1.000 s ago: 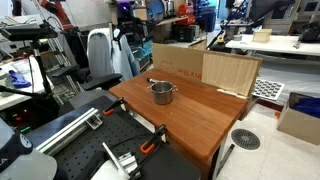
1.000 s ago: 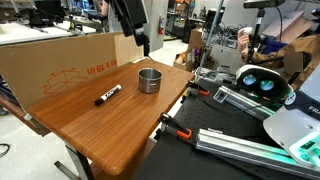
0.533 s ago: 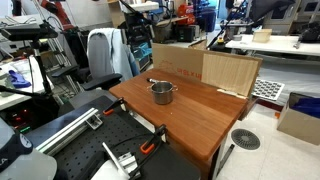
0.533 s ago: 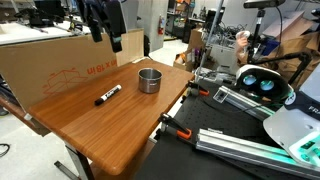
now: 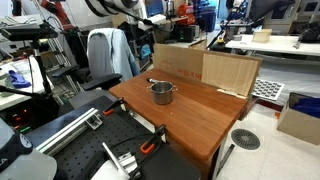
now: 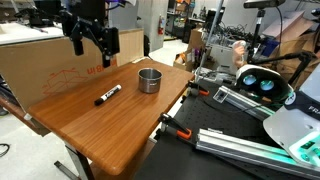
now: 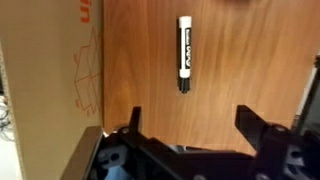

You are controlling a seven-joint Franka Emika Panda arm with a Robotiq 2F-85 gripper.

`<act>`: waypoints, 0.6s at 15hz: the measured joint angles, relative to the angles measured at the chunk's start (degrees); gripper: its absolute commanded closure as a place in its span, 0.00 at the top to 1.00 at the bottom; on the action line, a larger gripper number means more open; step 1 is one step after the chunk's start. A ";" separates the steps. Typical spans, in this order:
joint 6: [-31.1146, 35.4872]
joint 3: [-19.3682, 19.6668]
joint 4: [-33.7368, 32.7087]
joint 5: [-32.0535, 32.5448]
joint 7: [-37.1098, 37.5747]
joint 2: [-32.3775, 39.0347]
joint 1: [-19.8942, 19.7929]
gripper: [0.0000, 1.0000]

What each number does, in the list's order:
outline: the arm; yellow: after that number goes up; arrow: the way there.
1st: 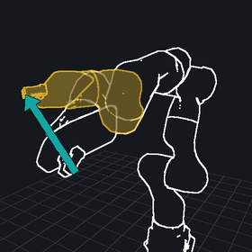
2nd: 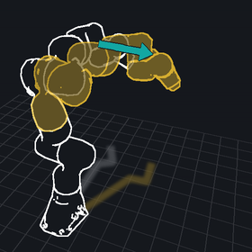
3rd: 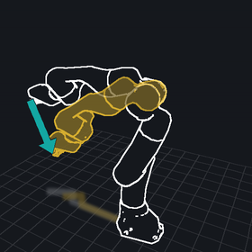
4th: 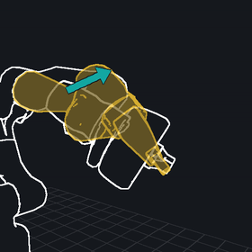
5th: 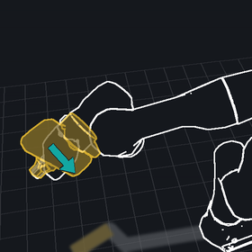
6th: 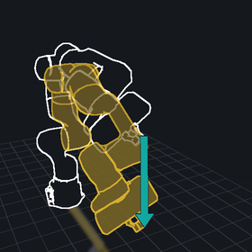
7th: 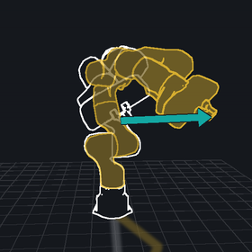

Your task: Put the marker in the pot

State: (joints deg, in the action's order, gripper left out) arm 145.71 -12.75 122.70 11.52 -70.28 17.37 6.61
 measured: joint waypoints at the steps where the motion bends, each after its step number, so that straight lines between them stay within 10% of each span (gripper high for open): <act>1: 2.66 -0.86 0.93 -1.82 -3.23 0.83 -0.95 1.00; 9: 8.95 -9.38 4.73 -15.50 -19.96 6.36 -10.14 1.00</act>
State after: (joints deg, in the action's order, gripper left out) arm 154.65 -22.13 127.43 -3.98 -90.24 23.73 -3.53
